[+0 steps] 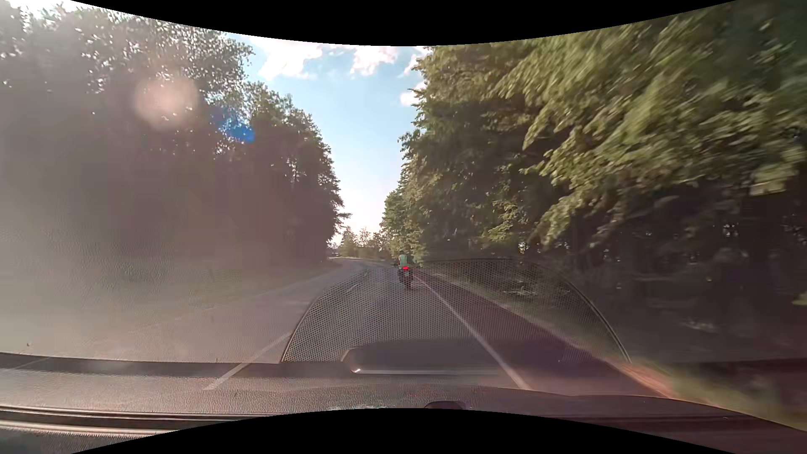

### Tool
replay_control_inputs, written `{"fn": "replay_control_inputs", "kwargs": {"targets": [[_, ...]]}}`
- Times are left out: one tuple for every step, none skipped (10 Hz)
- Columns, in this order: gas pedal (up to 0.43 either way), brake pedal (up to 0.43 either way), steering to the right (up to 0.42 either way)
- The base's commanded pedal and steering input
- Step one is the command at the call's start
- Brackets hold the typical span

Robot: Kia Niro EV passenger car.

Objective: Follow the waypoints while adhering to traffic rules and regulations

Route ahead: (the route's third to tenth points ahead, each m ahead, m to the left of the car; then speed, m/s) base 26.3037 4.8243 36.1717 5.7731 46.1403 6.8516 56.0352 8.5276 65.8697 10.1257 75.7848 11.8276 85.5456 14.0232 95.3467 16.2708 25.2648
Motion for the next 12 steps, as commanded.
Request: {"fn": "replay_control_inputs", "kwargs": {"targets": [[0.260, 0.000, -0.023], [0.260, 0.000, -0.024], [0.260, 0.000, -0.023], [0.260, 0.000, -0.021], [0.248, 0.000, -0.021], [0.228, 0.000, -0.019], [0.228, 0.000, -0.018], [0.228, 0.000, -0.018], [0.228, 0.000, -0.018], [0.228, 0.000, -0.018], [0.228, 0.000, -0.018], [0.228, 0.000, -0.018]]}}
